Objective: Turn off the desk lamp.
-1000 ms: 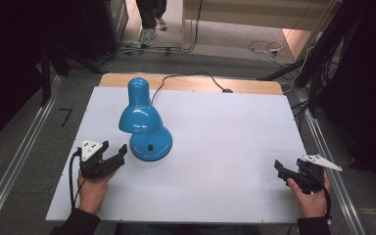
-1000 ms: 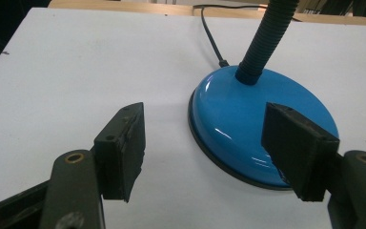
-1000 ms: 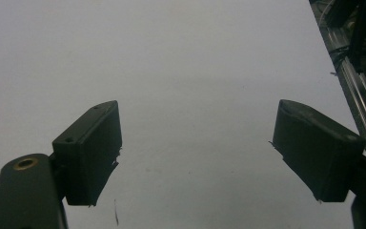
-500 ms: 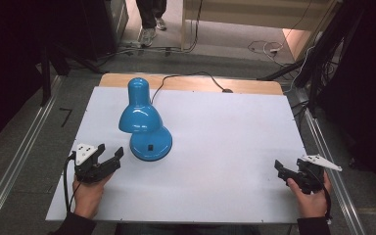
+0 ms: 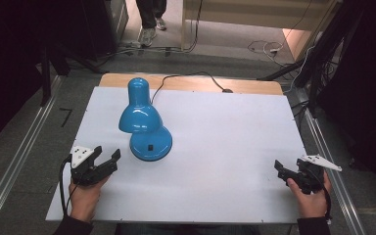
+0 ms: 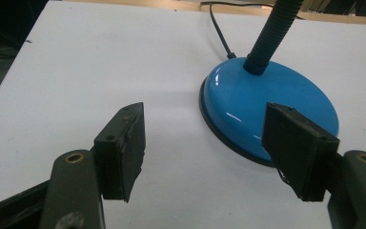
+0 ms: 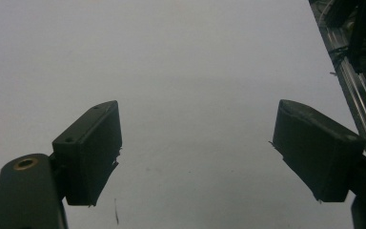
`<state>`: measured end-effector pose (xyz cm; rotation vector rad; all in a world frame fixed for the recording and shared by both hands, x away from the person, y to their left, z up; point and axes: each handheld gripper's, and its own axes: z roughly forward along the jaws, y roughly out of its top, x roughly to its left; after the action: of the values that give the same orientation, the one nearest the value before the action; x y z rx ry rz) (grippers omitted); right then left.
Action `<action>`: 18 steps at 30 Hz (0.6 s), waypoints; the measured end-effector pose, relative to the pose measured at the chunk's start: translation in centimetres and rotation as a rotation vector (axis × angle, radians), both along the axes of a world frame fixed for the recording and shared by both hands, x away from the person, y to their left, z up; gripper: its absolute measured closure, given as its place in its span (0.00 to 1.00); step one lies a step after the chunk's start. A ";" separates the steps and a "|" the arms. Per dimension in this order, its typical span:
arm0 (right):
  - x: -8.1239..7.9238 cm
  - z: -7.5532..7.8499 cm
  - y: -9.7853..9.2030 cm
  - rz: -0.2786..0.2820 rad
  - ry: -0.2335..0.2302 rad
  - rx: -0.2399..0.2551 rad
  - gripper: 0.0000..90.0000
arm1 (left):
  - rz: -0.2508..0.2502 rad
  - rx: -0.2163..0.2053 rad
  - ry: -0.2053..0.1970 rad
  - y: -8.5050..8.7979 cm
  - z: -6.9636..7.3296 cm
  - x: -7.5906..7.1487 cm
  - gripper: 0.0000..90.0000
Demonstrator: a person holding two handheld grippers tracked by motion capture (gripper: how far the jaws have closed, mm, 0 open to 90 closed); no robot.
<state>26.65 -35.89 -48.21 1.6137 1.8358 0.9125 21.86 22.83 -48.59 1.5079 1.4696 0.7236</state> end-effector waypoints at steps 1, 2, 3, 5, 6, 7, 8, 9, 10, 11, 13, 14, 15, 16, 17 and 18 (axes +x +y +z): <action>0.0 0.0 0.0 -0.001 0.001 0.000 0.17 | 0.001 0.001 0.001 0.0 0.0 0.0 0.35; 0.0 0.0 0.0 -0.001 0.001 0.000 0.17 | 0.002 0.000 0.000 0.0 0.0 -0.1 0.35; 0.0 0.0 0.0 -0.001 0.001 0.000 0.17 | 0.001 0.000 0.001 0.1 0.0 -0.1 0.35; 0.0 0.0 0.0 -0.001 0.002 0.001 0.17 | 0.001 0.001 0.003 0.1 0.0 -0.2 0.35; 0.0 0.0 0.0 -0.001 0.002 0.001 0.17 | -0.003 0.001 0.004 0.2 0.0 -0.3 0.35; 0.0 0.0 0.0 -0.002 0.002 0.002 0.17 | -0.004 0.004 0.006 0.2 0.0 -0.3 0.35; 0.0 0.0 0.0 -0.002 0.002 0.002 0.17 | -0.004 0.005 0.007 0.2 -0.1 -0.3 0.35; 0.0 0.0 0.0 -0.001 0.003 0.002 0.17 | -0.003 0.003 0.005 0.2 -0.1 -0.3 0.35; 0.0 0.0 0.0 0.000 0.003 0.002 0.17 | -0.002 0.004 0.006 0.2 -0.1 -0.4 0.35; 0.0 0.0 0.0 -0.001 0.003 0.001 0.17 | -0.003 0.005 0.008 0.3 0.0 -0.4 0.35; 0.0 0.0 0.0 -0.001 0.003 0.002 0.17 | 0.000 0.004 0.007 0.3 -0.1 -0.5 0.35; 0.0 0.0 0.0 -0.001 0.003 0.001 0.17 | -0.001 0.004 0.007 0.4 -0.1 -0.6 0.35; 0.0 0.0 0.0 0.000 0.003 0.001 0.17 | -0.003 0.004 0.007 0.4 -0.1 -0.6 0.35; 0.0 0.0 0.0 -0.001 0.003 0.002 0.17 | -0.001 0.005 0.008 0.5 -0.1 -0.7 0.35; 0.0 0.0 0.0 0.000 0.004 0.003 0.17 | 0.000 0.004 0.009 0.5 -0.1 -0.7 0.35; 0.0 0.0 0.0 -0.001 0.004 0.003 0.17 | 0.002 0.002 0.008 0.5 -0.1 -0.8 0.35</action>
<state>26.64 -35.86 -48.24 1.6190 1.8375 0.9126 21.08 23.36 -48.66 1.5127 1.4766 0.7217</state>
